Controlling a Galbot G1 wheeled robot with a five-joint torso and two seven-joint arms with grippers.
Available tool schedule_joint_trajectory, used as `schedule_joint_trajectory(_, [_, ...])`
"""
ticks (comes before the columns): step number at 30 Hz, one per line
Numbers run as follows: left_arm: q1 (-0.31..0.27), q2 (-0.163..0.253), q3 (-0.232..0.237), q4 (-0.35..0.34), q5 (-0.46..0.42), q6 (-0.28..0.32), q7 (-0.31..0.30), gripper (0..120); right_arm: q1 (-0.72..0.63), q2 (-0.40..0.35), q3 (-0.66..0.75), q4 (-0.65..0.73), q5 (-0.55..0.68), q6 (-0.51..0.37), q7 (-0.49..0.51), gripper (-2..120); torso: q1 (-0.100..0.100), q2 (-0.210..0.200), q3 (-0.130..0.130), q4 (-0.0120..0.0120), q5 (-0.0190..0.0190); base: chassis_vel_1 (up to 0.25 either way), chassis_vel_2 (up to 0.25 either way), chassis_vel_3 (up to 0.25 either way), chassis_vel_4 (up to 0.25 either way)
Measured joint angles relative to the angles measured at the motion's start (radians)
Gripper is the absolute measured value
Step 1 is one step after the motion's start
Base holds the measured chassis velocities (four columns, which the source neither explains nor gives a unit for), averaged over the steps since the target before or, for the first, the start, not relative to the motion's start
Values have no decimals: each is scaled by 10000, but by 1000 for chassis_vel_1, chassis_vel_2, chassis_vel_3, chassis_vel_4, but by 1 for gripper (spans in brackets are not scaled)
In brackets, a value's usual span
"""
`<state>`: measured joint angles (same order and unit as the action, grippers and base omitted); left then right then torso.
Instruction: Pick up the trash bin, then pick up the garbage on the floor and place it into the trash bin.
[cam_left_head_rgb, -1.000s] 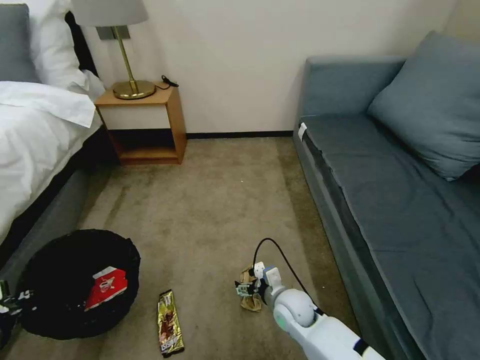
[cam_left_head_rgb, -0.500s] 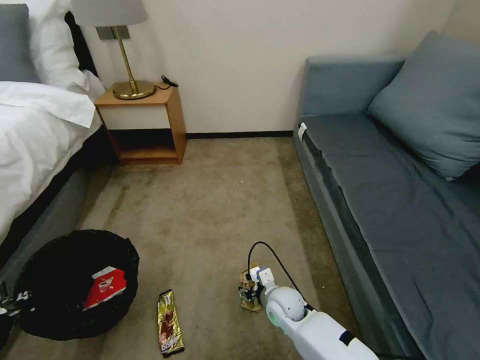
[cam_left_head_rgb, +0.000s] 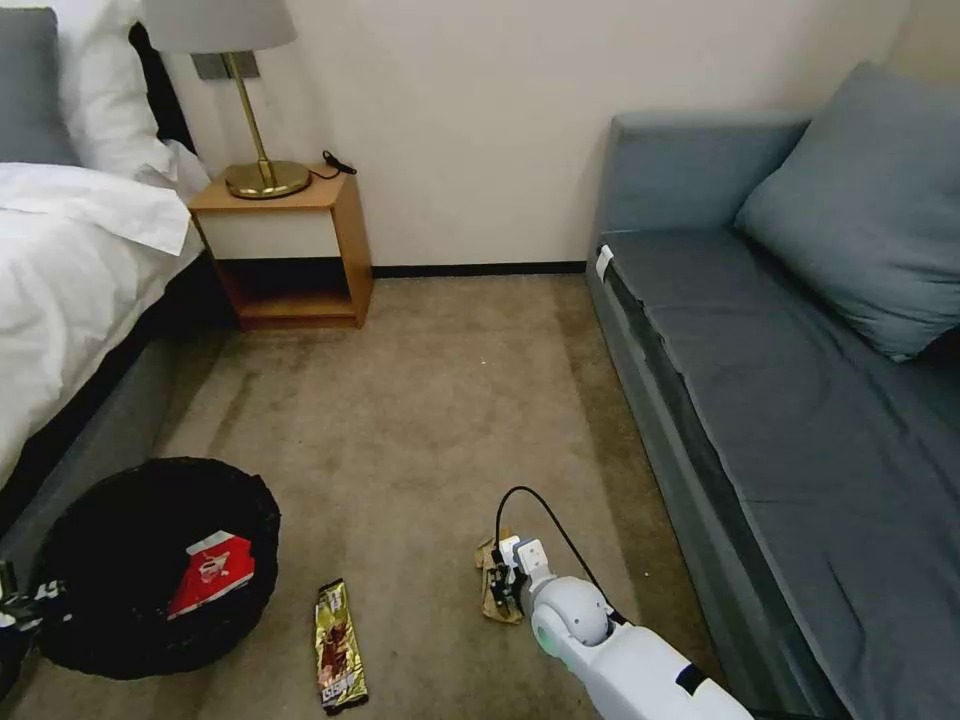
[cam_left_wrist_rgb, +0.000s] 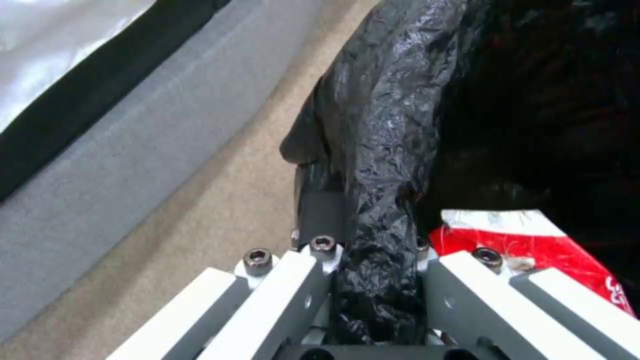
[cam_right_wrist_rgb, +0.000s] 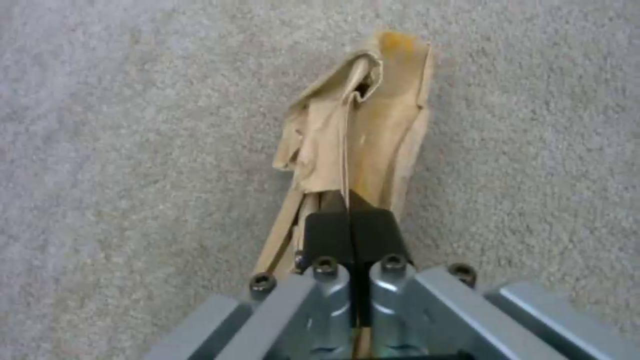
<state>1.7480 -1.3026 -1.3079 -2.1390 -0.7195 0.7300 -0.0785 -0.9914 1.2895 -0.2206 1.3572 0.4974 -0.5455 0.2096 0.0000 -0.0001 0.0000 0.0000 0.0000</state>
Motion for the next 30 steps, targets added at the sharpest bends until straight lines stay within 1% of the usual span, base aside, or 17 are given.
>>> schedule_joint_trajectory(3, [-18,-9,29,0,0,-1,0,3,-41,-29,98,133,20,81,-1,0,0,0,0,0,0,0,0,0,0])
schedule_joint_trajectory(5, [-24,-24,69,0,4,-3,1,3,-136,-209,286,602,142,353,-20,0,0,0,0,0,1,0,0,0,0])
schedule_joint_trajectory(7, [-25,-28,80,4,7,-4,1,3,-163,-269,326,790,174,451,-26,0,1,0,0,-1,0,0,0,0,0])
schedule_joint_trajectory(9, [-29,-32,101,15,19,-7,1,3,-224,-499,447,1652,357,718,-42,0,0,0,-1,0,1,0,0,0,0])
schedule_joint_trajectory(11, [-30,-32,104,16,21,-9,1,3,-232,-561,465,1904,445,768,-45,0,0,0,0,-1,0,0,0,0,0])
schedule_joint_trajectory(14, [-30,-33,121,19,30,-12,1,3,-179,-797,487,3368,976,1050,-63,0,0,0,0,-1,0,0,0,0,0])
schedule_joint_trajectory(15, [-30,-33,121,19,30,-12,1,3,-179,-797,487,3368,976,1050,-63,0,0,0,0,-1,0,0,0,0,0])
schedule_joint_trajectory(18, [-27,-32,156,19,58,-15,2,3,134,-859,152,4562,1534,1565,-156,0,-1,0,-1,-1,0,0,0,0,0])
schedule_joint_trajectory(20, [-27,-32,161,20,66,-15,2,3,212,-859,46,4713,1624,1655,-180,0,0,0,0,-1,0,0,0,0,0])
schedule_joint_trajectory(22, [-18,-67,212,19,133,-25,2,3,779,-711,-680,5129,1882,2134,-342,0,0,0,0,-1,-2,0,0,0,0])
schedule_joint_trajectory(24, [-18,-131,257,12,179,-30,4,3,1470,-285,-1538,5025,1838,2550,-505,0,0,0,0,0,-1,0,0,0,0])
schedule_joint_trajectory(25, [-18,-131,257,12,179,-30,4,3,1470,-285,-1538,5025,1838,2550,-505,0,0,0,0,0,-1,0,0,0,0])
schedule_joint_trajectory(27, [-8,-173,281,10,211,-40,2,3,1993,98,-2127,4747,1727,2776,-574,0,0,1,0,2,-3,0,0,0,0])
schedule_joint_trajectory(28, [9,-200,289,8,231,-51,2,3,2537,599,-2784,4361,1661,2936,-579,0,-1,0,0,3,-2,0,0,0,0])
schedule_joint_trajectory(29, [9,-200,289,8,231,-51,2,3,2537,599,-2784,4361,1661,2936,-579,0,-1,0,0,3,-2,0,0,0,0])
schedule_joint_trajectory(30, [15,-213,289,4,240,-55,2,3,2807,901,-3079,4126,1616,2997,-572,0,0,0,0,2,-2,0,0,0,0])
